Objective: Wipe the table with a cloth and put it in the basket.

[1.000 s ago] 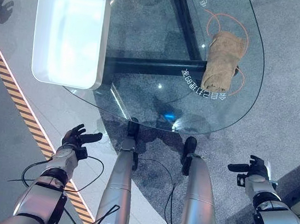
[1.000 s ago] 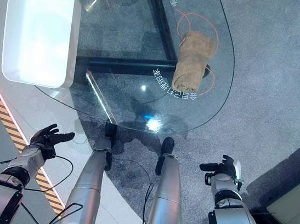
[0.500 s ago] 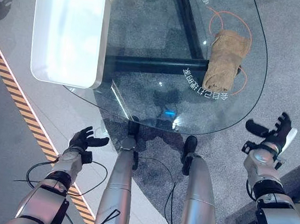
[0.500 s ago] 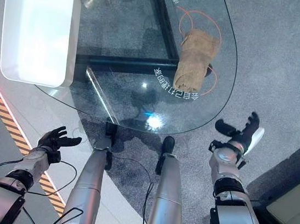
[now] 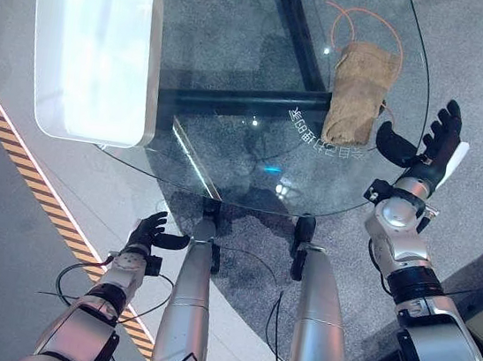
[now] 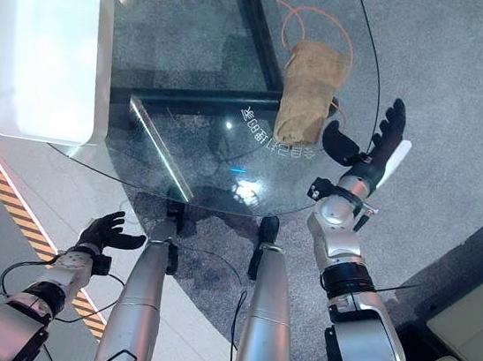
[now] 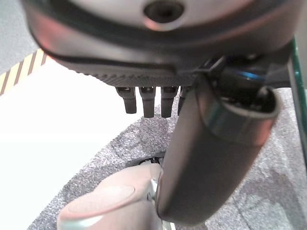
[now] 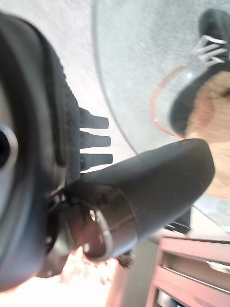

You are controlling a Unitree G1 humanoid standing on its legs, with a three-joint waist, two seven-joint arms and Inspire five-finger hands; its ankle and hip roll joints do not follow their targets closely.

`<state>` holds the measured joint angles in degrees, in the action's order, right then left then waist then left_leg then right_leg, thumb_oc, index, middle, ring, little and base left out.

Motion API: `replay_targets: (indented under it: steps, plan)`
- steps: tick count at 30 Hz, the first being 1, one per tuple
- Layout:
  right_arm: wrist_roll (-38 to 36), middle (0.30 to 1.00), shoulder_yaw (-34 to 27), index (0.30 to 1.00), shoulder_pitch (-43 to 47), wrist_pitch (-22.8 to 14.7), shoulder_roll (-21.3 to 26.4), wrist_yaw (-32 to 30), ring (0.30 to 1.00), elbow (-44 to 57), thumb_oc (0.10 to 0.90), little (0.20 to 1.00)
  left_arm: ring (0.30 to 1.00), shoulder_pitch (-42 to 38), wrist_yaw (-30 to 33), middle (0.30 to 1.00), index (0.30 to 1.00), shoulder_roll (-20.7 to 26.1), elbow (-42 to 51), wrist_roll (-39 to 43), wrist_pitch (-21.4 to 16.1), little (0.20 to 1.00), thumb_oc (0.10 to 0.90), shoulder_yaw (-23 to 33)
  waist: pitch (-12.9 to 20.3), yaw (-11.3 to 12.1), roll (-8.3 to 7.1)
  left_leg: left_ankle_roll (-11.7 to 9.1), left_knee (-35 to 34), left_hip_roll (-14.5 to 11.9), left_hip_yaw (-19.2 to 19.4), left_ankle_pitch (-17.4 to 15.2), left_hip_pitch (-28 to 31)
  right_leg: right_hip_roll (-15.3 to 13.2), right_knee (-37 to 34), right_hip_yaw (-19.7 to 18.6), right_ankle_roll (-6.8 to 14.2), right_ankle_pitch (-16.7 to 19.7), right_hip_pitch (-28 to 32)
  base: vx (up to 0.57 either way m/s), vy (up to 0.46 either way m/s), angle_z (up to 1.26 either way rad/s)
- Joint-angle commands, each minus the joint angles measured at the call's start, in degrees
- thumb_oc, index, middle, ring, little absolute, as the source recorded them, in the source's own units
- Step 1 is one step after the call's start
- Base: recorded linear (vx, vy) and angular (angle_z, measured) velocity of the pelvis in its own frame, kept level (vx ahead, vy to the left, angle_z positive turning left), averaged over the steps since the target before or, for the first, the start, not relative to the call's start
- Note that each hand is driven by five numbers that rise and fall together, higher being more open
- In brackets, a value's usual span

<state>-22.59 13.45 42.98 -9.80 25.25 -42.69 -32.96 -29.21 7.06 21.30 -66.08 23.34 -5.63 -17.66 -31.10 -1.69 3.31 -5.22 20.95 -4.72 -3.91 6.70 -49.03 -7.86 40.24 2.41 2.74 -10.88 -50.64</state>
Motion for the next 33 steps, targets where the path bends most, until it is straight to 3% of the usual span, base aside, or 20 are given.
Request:
replay_targets:
  steps: [1, 10, 13, 17, 33]
  plan:
    - [3.1, 0.900, -0.1, 0.900, 1.9, -1.3, 2.1, -0.7, 0.900, 5.2, 0.800, 0.900, 0.900, 3.8, 1.7, 0.900, 0.900, -0.5, -2.0, -1.5, -1.2, 0.900, 0.800, -1.5, 1.3, 0.6, 0.16, 4.0, 6.2, 4.4, 4.2, -8.8, 1.8, 3.8, -10.4, 0.5, -2.5, 6.1, 2.7, 0.00, 0.000, 0.00]
    - [3.3, 0.900, 3.6, 0.900, 5.0, 3.1, -0.5, -1.6, 0.900, 5.3, 0.800, 0.900, 0.900, 3.0, 2.0, 0.900, 0.900, -1.4, -2.2, -1.3, -0.9, 0.900, 0.800, -2.3, 1.3, 1.1, 0.82, 3.9, 5.3, 4.6, 4.7, -8.5, 2.8, 3.4, -11.0, 0.8, -2.7, 6.2, 3.3, 0.00, 0.004, 0.00]
    - [3.0, 0.900, 6.3, 0.900, 6.9, 6.2, -1.5, -3.4, 0.900, 4.5, 0.800, 0.900, 0.900, 2.6, 2.3, 0.900, 0.900, -2.3, -2.2, -1.5, -0.9, 0.900, 0.800, -2.9, 1.3, 1.6, 1.26, 3.7, 3.7, 4.9, 4.7, -7.7, 3.7, 3.3, -12.1, 1.0, -2.9, 6.4, 4.1, -0.02, 0.023, -0.01]
    - [3.3, 0.900, 7.5, 0.900, 6.4, 6.9, -3.5, -5.7, 0.900, 3.6, 0.800, 0.900, 0.900, 3.0, 3.1, 0.900, 0.900, -3.4, -1.8, -1.7, -0.5, 0.900, 0.800, -3.7, 1.3, 1.8, 1.57, 3.8, 3.5, 5.0, 5.2, -7.7, 4.7, 3.3, -11.3, 1.0, -2.8, 6.1, 4.8, 0.02, 0.007, 0.05]
    - [4.9, 0.900, 9.4, 0.900, 10.9, 12.8, -2.8, -9.6, 0.900, 2.0, 0.800, 0.900, 0.900, 2.8, 2.5, 0.900, 0.900, -4.1, -2.6, -1.9, -0.9, 0.900, 0.800, -4.6, 1.3, 2.6, 2.27, 4.2, 3.0, 5.5, 5.3, -7.3, 4.9, 2.7, -11.8, 1.8, -3.0, 6.5, 4.8, 0.00, 0.001, 0.00]
